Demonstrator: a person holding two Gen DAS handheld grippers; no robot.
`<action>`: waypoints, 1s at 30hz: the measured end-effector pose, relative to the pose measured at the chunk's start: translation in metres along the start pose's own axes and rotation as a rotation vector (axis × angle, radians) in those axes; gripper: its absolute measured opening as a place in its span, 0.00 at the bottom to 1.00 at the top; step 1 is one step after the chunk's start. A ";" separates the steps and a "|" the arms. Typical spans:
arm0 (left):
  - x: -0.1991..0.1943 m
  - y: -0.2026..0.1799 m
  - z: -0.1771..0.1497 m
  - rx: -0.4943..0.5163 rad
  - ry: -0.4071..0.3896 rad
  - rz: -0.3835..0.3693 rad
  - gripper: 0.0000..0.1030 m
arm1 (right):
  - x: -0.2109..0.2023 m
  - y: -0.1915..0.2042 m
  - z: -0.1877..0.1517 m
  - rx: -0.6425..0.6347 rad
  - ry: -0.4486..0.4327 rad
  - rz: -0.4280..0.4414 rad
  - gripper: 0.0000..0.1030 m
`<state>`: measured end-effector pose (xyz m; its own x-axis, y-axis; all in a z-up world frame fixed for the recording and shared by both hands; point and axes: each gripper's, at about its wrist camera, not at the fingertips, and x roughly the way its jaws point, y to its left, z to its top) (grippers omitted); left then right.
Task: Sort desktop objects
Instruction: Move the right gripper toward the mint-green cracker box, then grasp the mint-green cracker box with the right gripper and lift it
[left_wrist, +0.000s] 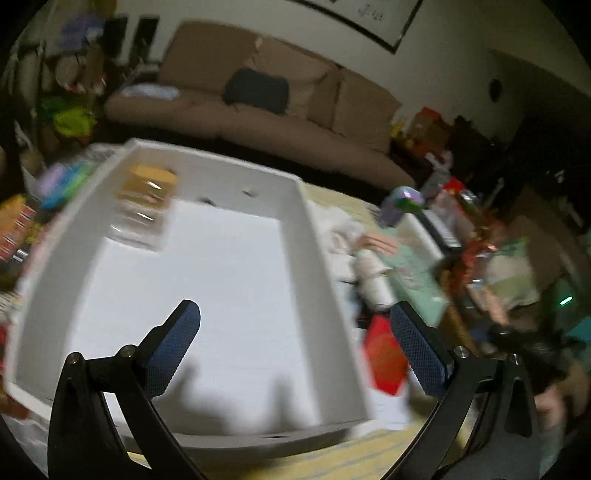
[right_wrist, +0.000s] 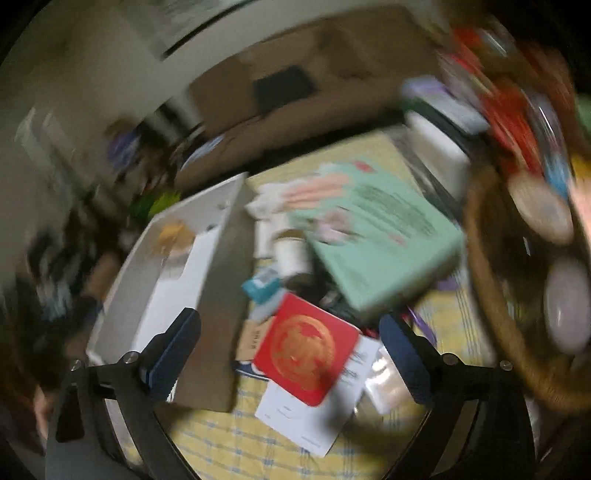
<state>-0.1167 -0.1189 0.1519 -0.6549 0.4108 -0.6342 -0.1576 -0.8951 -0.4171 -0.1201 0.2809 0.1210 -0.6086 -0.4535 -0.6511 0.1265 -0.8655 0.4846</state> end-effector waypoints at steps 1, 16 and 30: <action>0.009 -0.010 0.004 -0.003 0.033 -0.017 1.00 | 0.001 -0.016 -0.001 0.081 0.007 0.017 0.96; 0.174 -0.163 0.106 0.289 0.266 -0.006 1.00 | 0.051 -0.117 -0.017 0.658 -0.110 0.202 0.97; 0.309 -0.138 0.085 0.170 0.529 -0.044 0.98 | 0.078 -0.136 -0.018 0.631 -0.218 0.162 0.90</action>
<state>-0.3605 0.1172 0.0689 -0.1915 0.4399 -0.8774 -0.3224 -0.8725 -0.3671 -0.1705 0.3597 -0.0060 -0.7728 -0.4565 -0.4410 -0.2107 -0.4709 0.8567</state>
